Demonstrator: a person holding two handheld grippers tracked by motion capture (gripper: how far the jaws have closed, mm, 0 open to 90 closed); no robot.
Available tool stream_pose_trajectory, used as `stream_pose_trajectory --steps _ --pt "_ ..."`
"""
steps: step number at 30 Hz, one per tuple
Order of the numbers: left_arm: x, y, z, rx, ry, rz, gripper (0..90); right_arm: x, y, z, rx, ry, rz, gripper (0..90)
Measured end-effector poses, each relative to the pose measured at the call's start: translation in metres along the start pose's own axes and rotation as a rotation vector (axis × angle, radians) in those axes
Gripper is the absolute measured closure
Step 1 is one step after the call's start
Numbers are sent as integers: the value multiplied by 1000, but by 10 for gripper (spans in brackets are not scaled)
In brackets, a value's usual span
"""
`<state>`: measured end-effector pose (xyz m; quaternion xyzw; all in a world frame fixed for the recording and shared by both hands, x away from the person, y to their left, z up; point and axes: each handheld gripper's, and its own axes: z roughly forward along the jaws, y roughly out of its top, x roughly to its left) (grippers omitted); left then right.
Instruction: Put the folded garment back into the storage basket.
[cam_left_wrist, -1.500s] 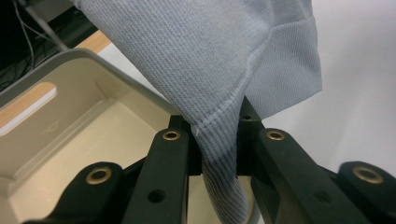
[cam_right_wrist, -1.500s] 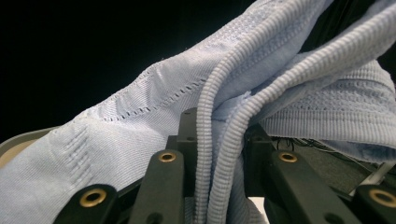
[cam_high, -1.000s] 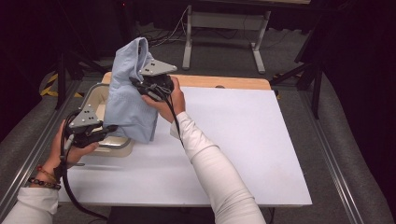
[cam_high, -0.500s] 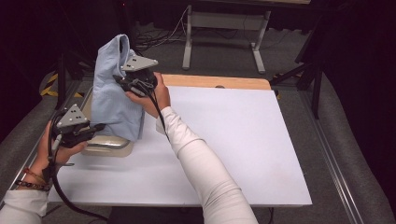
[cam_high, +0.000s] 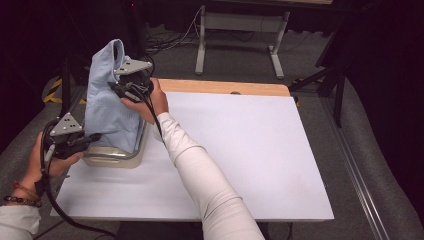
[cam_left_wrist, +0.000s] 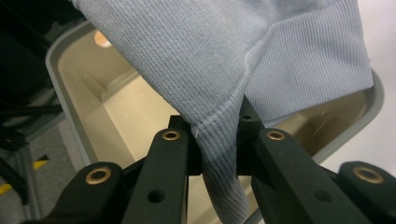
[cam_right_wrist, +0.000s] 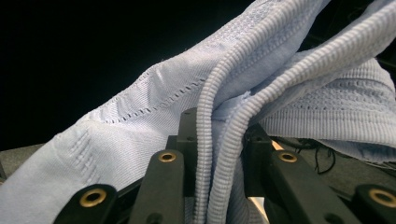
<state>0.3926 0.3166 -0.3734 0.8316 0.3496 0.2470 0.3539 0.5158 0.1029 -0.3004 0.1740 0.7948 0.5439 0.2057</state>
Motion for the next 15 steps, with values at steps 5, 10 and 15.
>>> stream_pose_trajectory --steps 5,10,15 --pt "2 -2 6 44 -7 0 794 2 -4 10 24 -6 4 738" --pt "-1 -5 13 97 -26 13 792 -1 -21 21 61 10 59 738" --pt "-1 -16 22 124 -48 -4 776 -3 -42 28 83 33 115 738"
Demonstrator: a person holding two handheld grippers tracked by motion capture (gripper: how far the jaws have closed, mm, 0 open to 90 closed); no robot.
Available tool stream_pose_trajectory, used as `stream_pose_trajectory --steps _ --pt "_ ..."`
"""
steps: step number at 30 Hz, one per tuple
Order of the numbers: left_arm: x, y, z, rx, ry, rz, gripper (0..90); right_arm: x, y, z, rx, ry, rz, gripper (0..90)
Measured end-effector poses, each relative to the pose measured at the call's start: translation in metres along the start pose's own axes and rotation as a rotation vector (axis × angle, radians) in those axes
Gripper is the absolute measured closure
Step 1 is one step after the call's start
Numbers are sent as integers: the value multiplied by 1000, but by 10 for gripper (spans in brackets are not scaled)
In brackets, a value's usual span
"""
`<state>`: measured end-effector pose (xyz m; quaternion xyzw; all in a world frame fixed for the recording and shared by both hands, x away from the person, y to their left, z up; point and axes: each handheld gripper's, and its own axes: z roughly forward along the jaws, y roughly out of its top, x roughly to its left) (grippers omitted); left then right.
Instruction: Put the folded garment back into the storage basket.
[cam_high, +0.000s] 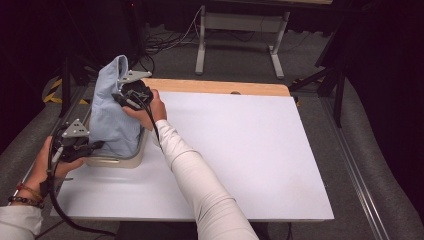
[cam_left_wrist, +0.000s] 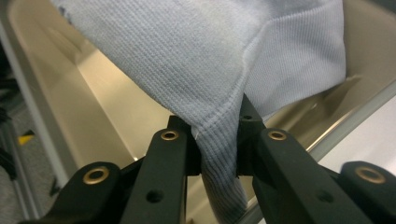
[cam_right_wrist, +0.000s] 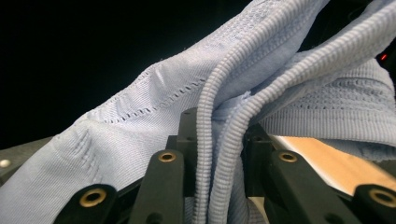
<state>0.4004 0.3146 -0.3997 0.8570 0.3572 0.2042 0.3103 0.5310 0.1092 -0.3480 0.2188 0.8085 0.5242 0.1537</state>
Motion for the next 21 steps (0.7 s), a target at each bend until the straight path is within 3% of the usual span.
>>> stream_pose_trajectory --steps 1,2,7,10,12,14,21 --pt "0 -3 2 -4 -2 -2 776 0 0 0 0 0 0 738" --pt "1 -9 4 -27 3 -21 749 -3 -9 4 6 28 36 737" --pt "2 -17 2 -94 -9 -75 666 -6 -19 5 7 45 76 737" --pt "1 -21 1 -132 14 -74 592 -9 -23 5 17 51 91 736" --pt "-2 -25 1 -171 57 -101 547 -12 -27 6 23 56 92 736" --pt "0 -29 1 -191 78 -123 418 -14 -29 7 34 58 97 735" --pt "7 -31 0 -249 45 -145 242 -12 -29 16 85 43 40 735"
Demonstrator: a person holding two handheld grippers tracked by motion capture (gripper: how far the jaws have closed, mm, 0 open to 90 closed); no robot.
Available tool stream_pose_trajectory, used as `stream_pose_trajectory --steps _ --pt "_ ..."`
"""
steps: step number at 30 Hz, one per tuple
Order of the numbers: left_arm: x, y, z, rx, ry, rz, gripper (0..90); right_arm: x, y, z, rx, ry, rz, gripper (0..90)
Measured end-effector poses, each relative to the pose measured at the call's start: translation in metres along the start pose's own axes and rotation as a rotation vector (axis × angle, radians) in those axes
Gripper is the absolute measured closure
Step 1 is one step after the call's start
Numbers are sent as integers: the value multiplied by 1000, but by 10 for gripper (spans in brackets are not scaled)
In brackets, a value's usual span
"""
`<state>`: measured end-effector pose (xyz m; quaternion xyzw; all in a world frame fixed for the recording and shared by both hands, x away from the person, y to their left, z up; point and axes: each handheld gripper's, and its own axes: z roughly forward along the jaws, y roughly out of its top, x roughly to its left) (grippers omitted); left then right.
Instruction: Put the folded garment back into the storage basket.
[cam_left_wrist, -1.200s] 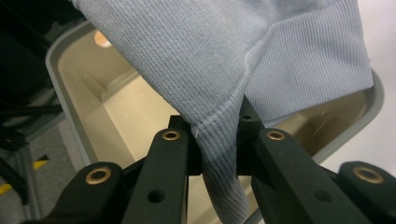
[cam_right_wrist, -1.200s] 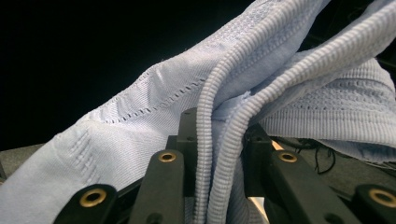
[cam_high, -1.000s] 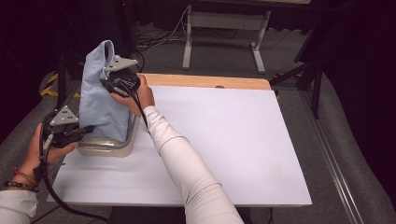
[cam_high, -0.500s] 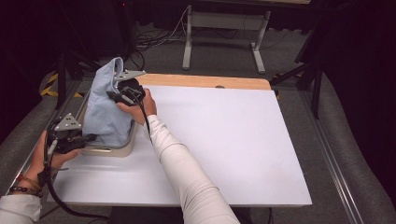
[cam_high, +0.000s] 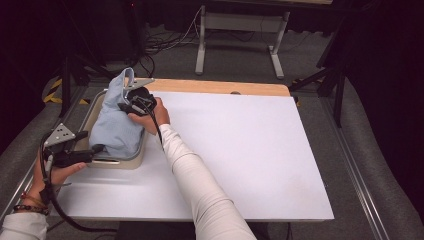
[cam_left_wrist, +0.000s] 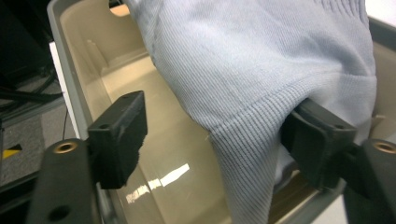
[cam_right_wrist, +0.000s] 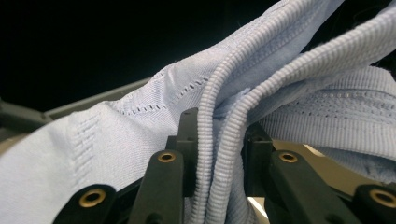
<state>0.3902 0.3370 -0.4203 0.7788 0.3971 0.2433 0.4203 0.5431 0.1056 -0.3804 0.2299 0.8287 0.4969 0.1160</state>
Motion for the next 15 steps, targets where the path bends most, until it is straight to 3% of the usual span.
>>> stream_pose_trajectory --steps 6,10,15 --pt "1 2 1 -43 -69 -6 152 -5 -1 8 58 -7 -31 731" --pt "1 10 -1 -75 -44 -25 138 -6 -3 12 76 -4 -38 732" --pt "-4 22 2 -87 -16 -6 137 -4 -6 17 99 30 -45 732"
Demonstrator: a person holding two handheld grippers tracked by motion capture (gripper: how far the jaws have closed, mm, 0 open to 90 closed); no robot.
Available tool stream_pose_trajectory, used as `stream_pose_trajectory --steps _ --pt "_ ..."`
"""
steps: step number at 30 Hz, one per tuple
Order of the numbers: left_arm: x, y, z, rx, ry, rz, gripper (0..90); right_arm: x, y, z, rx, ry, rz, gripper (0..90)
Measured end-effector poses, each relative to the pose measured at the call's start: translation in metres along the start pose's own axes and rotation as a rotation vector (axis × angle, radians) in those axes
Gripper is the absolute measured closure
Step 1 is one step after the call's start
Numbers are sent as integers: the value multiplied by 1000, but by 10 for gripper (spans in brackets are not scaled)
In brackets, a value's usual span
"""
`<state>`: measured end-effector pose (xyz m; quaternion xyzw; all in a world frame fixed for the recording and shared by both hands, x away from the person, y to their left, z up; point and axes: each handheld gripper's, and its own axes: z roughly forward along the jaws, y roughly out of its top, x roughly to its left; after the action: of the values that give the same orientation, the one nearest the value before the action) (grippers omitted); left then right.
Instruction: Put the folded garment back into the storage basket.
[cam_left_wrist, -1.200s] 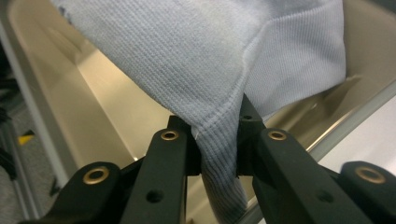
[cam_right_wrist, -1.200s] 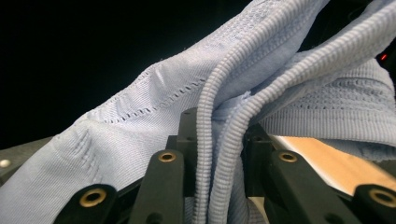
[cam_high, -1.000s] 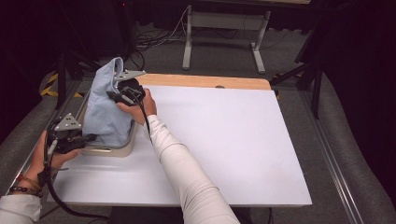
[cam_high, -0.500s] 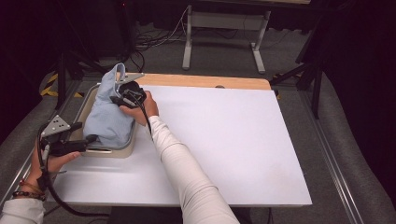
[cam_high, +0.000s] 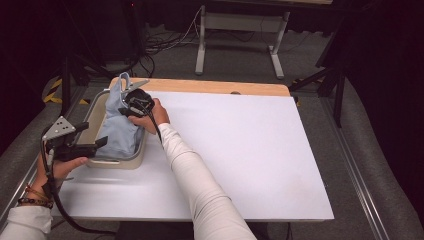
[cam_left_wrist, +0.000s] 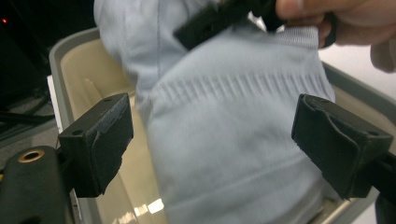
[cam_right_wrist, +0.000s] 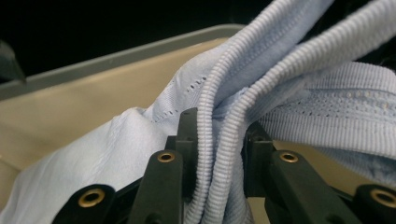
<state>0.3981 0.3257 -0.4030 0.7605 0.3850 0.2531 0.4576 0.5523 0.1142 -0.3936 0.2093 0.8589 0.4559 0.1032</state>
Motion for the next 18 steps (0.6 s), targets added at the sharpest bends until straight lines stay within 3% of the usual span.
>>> stream_pose_trajectory --steps 6,9,14,18 --pt "-3 6 4 -1 6 25 146 1 -2 3 51 3 -32 734" --pt "-2 12 5 1 19 29 153 -1 -3 5 115 22 -49 723" --pt "-5 25 7 -14 15 34 155 -2 -6 5 106 1 -19 652" --pt "-6 34 10 -9 23 55 154 -2 -10 2 114 -19 -28 583"
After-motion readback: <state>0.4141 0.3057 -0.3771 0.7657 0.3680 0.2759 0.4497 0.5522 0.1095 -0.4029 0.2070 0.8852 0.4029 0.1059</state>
